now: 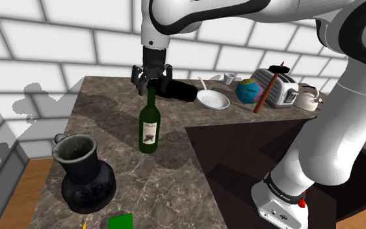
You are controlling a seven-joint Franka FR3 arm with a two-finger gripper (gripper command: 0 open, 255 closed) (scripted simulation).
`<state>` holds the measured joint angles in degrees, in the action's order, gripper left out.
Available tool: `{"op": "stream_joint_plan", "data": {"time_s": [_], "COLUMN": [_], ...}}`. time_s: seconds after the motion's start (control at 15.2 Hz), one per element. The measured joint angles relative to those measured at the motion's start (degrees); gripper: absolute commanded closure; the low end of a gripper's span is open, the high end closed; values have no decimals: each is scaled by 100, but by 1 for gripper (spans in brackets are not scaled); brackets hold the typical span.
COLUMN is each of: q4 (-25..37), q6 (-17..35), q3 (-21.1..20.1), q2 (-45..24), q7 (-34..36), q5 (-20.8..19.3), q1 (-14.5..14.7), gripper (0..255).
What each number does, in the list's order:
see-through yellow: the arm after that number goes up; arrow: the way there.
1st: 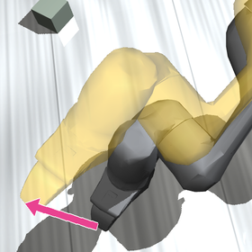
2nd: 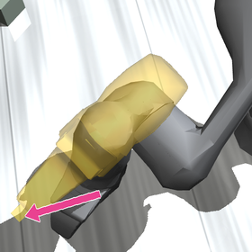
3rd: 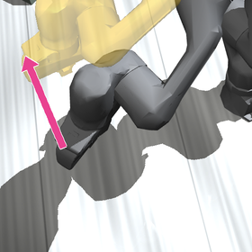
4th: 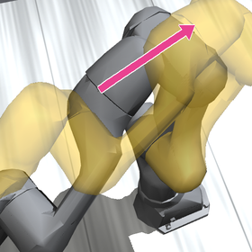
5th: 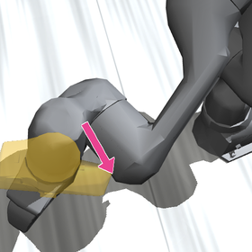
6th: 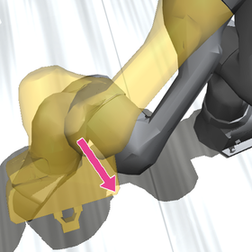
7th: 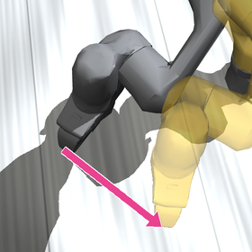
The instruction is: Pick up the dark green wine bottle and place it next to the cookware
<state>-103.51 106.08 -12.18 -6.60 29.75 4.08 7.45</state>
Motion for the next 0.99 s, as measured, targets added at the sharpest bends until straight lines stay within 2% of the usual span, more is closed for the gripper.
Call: {"op": "stream_joint_plan", "data": {"time_s": [0.46, 0.53, 0.99], "q4": [-92, -92, -90], "q6": [111, 111, 112], "q3": [1, 1, 1], "q2": [-17, -17, -15], "q7": [-7, -7, -6], "q5": [-2, -2, -1], "q1": [0, 0, 0], "gripper": [0, 255, 255]}}
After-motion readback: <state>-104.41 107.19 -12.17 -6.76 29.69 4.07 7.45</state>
